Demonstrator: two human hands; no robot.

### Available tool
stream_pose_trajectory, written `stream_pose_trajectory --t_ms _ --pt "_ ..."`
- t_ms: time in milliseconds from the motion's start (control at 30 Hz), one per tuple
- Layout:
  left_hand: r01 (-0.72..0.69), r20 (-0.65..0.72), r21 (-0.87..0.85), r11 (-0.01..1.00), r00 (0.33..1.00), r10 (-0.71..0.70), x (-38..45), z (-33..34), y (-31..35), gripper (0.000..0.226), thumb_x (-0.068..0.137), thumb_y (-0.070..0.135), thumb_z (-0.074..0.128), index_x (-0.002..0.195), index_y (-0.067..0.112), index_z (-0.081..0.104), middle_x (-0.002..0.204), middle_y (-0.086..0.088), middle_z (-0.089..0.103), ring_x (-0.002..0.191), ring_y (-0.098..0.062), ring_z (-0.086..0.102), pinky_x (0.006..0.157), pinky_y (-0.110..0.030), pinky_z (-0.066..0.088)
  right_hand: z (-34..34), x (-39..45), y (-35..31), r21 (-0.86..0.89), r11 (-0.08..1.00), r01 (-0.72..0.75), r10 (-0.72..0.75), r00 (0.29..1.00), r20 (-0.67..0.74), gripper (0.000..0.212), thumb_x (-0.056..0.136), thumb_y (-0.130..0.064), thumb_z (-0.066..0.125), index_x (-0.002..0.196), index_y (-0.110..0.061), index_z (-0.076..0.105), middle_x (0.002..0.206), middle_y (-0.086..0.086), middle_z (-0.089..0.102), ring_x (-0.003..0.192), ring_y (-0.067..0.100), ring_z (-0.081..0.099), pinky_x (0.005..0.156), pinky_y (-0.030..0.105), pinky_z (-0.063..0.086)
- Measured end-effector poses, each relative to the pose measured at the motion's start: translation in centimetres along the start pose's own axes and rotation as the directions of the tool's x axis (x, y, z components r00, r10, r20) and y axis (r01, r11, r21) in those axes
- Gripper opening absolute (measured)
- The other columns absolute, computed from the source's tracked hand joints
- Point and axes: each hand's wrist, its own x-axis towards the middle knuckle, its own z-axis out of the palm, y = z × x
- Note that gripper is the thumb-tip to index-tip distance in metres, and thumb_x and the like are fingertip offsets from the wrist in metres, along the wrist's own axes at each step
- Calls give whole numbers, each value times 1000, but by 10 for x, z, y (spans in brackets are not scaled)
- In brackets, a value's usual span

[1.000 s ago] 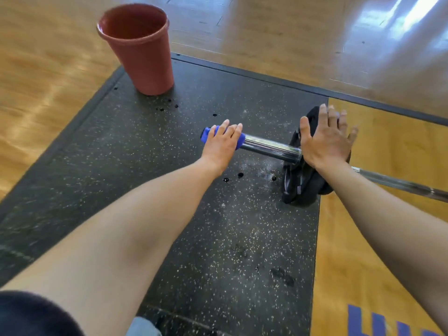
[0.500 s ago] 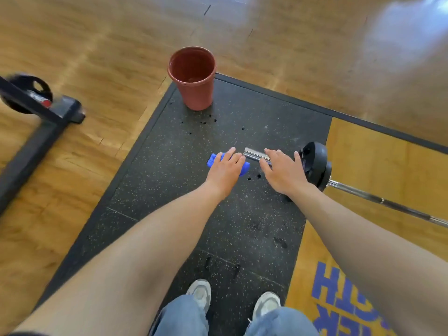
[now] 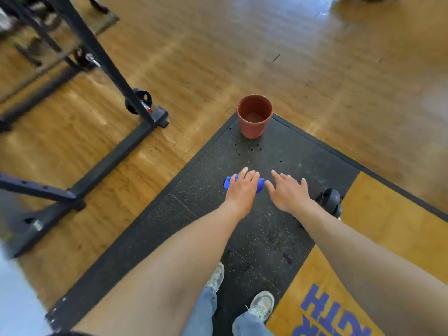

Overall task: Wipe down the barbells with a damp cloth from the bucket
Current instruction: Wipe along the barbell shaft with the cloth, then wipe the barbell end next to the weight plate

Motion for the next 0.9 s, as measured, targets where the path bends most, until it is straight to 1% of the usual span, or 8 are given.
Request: stream_pose_trajectory --t_ms 133,300,367,500,600,700,800,900 --pt "132 -49 -95 987 989 -137 -28 -31 -26 90 90 0 72 160 11 16 166 -3 21 158 -26 5 126 -48 15 -35 -5 -51 -32 992 119 -118 993 19 61 108 -51 20 162 -23 18 162 3 33 153 23 22 122 57 4" --pt "219 -95 -96 971 969 -228 -15 -63 -85 96 87 3 77 161 10 15 167 -3 20 158 -26 6 126 -48 16 -71 31 -113 -92 965 247 -248 969 -3 63 107 -53 20 162 -23 17 163 3 32 154 24 19 122 58 2" --pt "243 -127 -73 967 960 -251 5 -77 -113 98 87 4 77 161 10 14 168 -3 20 158 -26 7 126 -48 17 -80 55 -134 -108 959 262 -264 964 -5 63 107 -54 19 162 -23 17 163 4 31 154 24 19 122 58 1" --pt "271 -142 -41 962 951 -274 59 -104 -173 98 88 1 74 162 11 11 168 -4 16 158 -27 5 126 -48 15 -94 118 -175 -158 948 277 -278 960 15 64 106 -55 17 162 -24 17 162 2 33 153 23 20 122 59 2" --pt "300 -120 -48 953 945 -304 99 -125 -218 99 87 -1 74 162 11 10 169 -4 15 158 -27 4 127 -47 14 -110 169 -206 -182 940 288 -285 958 40 66 105 -57 17 162 -24 15 163 1 32 154 22 18 122 59 0" --pt "334 -113 -20 942 936 -334 133 -152 -257 103 85 0 77 162 11 9 169 -3 14 158 -27 4 127 -47 13 -132 212 -235 -174 936 306 -306 952 26 65 106 -55 17 162 -23 14 164 1 29 155 22 15 122 58 -2" --pt "355 -102 -31 935 929 -356 164 -180 -283 102 86 0 75 162 11 9 169 -2 15 157 -27 5 127 -47 12 -159 248 -254 -148 925 351 -353 935 11 62 107 -51 20 162 -24 15 166 2 26 155 22 14 122 58 -3" --pt "399 -89 -66 915 911 -403 196 -207 -303 100 87 -5 70 163 11 7 169 -2 15 157 -27 5 127 -48 10 -194 295 -264 -142 918 369 -375 927 -12 60 107 -49 22 162 -24 17 164 4 29 155 22 17 122 59 -1"
